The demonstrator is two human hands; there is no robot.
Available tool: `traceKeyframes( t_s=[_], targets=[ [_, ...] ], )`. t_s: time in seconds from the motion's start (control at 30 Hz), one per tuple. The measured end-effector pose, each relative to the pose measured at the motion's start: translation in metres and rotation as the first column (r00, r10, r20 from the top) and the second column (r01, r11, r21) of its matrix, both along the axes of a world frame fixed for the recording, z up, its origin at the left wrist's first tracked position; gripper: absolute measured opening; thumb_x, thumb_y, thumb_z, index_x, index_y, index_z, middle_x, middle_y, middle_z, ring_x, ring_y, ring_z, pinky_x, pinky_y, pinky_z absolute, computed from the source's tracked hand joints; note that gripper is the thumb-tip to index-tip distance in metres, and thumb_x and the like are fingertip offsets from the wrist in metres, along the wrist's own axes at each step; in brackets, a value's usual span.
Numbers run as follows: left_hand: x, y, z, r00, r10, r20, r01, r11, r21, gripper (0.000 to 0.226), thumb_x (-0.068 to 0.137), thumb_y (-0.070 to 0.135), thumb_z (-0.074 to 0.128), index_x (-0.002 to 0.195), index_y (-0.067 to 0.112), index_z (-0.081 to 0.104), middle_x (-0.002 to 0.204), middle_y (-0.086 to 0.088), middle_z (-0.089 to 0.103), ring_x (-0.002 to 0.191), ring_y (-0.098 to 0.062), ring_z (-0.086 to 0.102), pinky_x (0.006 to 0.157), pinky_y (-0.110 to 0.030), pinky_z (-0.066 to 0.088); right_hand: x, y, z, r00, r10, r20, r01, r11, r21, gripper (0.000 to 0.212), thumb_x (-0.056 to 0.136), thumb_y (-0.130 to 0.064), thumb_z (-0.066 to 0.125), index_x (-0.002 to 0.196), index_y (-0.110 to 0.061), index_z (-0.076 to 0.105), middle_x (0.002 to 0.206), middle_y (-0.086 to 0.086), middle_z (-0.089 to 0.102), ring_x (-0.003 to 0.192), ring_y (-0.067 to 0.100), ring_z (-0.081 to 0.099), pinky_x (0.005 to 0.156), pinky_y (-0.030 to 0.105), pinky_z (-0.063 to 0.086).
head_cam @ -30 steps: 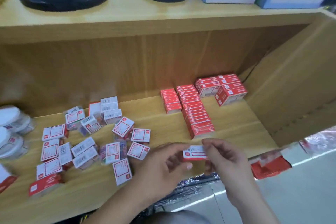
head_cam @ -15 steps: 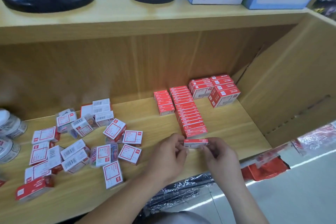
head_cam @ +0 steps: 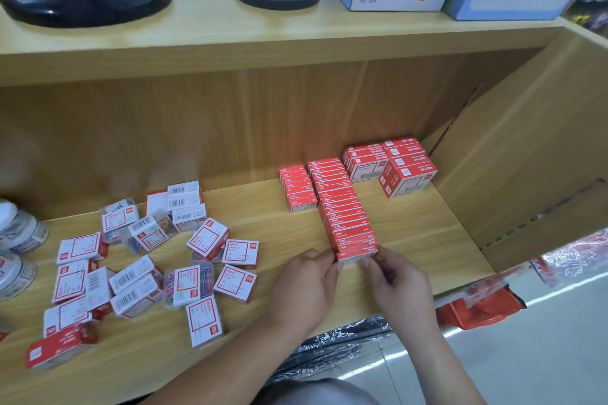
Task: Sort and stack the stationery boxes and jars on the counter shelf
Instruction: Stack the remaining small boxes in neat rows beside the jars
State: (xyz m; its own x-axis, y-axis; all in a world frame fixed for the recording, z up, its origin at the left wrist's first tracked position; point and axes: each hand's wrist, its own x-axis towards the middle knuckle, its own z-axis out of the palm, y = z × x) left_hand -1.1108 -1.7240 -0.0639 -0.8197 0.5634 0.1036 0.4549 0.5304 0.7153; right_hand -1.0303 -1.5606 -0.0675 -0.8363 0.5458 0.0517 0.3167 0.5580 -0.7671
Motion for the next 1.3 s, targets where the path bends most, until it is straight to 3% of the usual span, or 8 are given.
traceKeyframes(
  t_s=[0.3, 0.4, 0.47, 0.7, 0.8, 1.0, 1.17, 1.3],
  targets=[
    [0.001, 0.004, -0.004, 0.995, 0.001, -0.099, -0.008, 0.997, -0.077, 0.034, 0.101, 0.043, 0.045, 0.112, 0.025, 0.071, 0.086, -0.003, 0.064, 0.074, -0.027, 0.063, 0.060, -0.037, 0.047, -0.001, 0.000, -0.007, 1.000, -0.022, -0.015, 0.024, 0.994, 0.108, 0.018, 0.095, -0.038, 0.062, 0.111, -0.033, 0.070, 0.077, -0.008, 0.064, 0.071, 0.007, 0.059, 0.064, 0.029, 0.049],
    [0.001, 0.005, -0.005, 0.994, 0.020, -0.110, -0.029, 0.996, -0.082, 0.033, 0.101, 0.043, 0.046, 0.110, 0.024, 0.072, 0.088, -0.002, 0.066, 0.077, -0.026, 0.064, 0.063, -0.038, 0.049, -0.001, 0.002, -0.005, 0.999, -0.038, -0.014, 0.039, 0.992, 0.118, 0.014, 0.094, -0.035, 0.066, 0.106, -0.032, 0.073, 0.074, -0.008, 0.054, 0.071, 0.005, 0.056, 0.060, 0.011, 0.038],
    [0.000, 0.005, -0.005, 0.994, 0.029, -0.106, -0.038, 0.996, -0.085, 0.032, 0.102, 0.043, 0.048, 0.107, 0.023, 0.072, 0.090, -0.002, 0.067, 0.080, -0.025, 0.064, 0.065, -0.039, 0.050, -0.002, 0.003, -0.003, 0.999, -0.032, -0.004, 0.032, 0.994, 0.101, 0.013, 0.093, -0.034, 0.067, 0.104, -0.031, 0.073, 0.074, -0.007, 0.054, 0.076, 0.004, 0.056, 0.062, 0.007, 0.038],
    [-0.001, 0.005, -0.007, 0.995, 0.046, -0.089, -0.052, 0.997, -0.062, 0.029, 0.100, 0.044, 0.049, 0.101, 0.022, 0.068, 0.092, 0.000, 0.069, 0.083, -0.024, 0.064, 0.067, -0.040, 0.051, -0.002, 0.007, -0.001, 1.000, -0.002, -0.027, 0.002, 1.000, 0.023, 0.014, 0.094, -0.034, 0.067, 0.105, -0.039, 0.074, 0.074, -0.004, 0.059, 0.075, 0.003, 0.056, 0.060, 0.016, 0.038],
    [-0.003, 0.003, -0.011, 0.997, 0.036, -0.063, -0.039, 0.999, -0.036, 0.031, 0.098, 0.047, 0.048, 0.101, 0.023, 0.068, 0.091, 0.001, 0.070, 0.084, -0.024, 0.064, 0.067, -0.039, 0.050, -0.002, 0.013, -0.002, 1.000, 0.004, 0.002, -0.004, 1.000, -0.022, 0.020, 0.095, -0.034, 0.065, 0.113, -0.035, 0.074, 0.085, -0.006, 0.065, 0.081, -0.001, 0.059, 0.067, 0.011, 0.040],
    [-0.006, 0.000, -0.014, 1.000, 0.011, -0.004, -0.011, 1.000, -0.007, 0.027, 0.101, 0.042, 0.051, 0.105, 0.025, 0.071, 0.094, 0.002, 0.071, 0.085, -0.021, 0.063, 0.070, -0.038, 0.051, -0.001, 0.020, -0.003, 1.000, 0.003, 0.012, -0.001, 0.977, -0.211, 0.020, 0.098, -0.034, 0.061, 0.111, -0.030, 0.075, 0.103, -0.010, 0.073, 0.096, 0.009, 0.064, 0.082, 0.030, 0.051],
    [-0.005, -0.001, -0.012, 1.000, -0.002, 0.022, 0.002, 1.000, -0.017, 0.025, 0.104, 0.036, 0.052, 0.112, 0.026, 0.074, 0.092, 0.002, 0.067, 0.082, -0.018, 0.061, 0.069, -0.033, 0.047, 0.000, 0.017, 0.006, 1.000, 0.003, -0.014, -0.006, 0.960, -0.280, 0.017, 0.100, -0.030, 0.060, 0.097, -0.032, 0.076, 0.083, -0.012, 0.073, 0.075, 0.006, 0.063, 0.068, 0.028, 0.049],
    [-0.003, -0.001, -0.009, 1.000, 0.017, 0.021, -0.017, 1.000, 0.018, 0.020, 0.102, 0.033, 0.057, 0.110, 0.025, 0.074, 0.091, 0.002, 0.069, 0.082, -0.018, 0.062, 0.068, -0.031, 0.047, 0.002, 0.014, 0.007, 0.999, -0.024, -0.038, 0.012, 0.956, -0.293, 0.015, 0.098, -0.031, 0.063, 0.096, -0.028, 0.078, 0.078, -0.013, 0.073, 0.071, 0.004, 0.064, 0.067, 0.031, 0.053]
  ],
)
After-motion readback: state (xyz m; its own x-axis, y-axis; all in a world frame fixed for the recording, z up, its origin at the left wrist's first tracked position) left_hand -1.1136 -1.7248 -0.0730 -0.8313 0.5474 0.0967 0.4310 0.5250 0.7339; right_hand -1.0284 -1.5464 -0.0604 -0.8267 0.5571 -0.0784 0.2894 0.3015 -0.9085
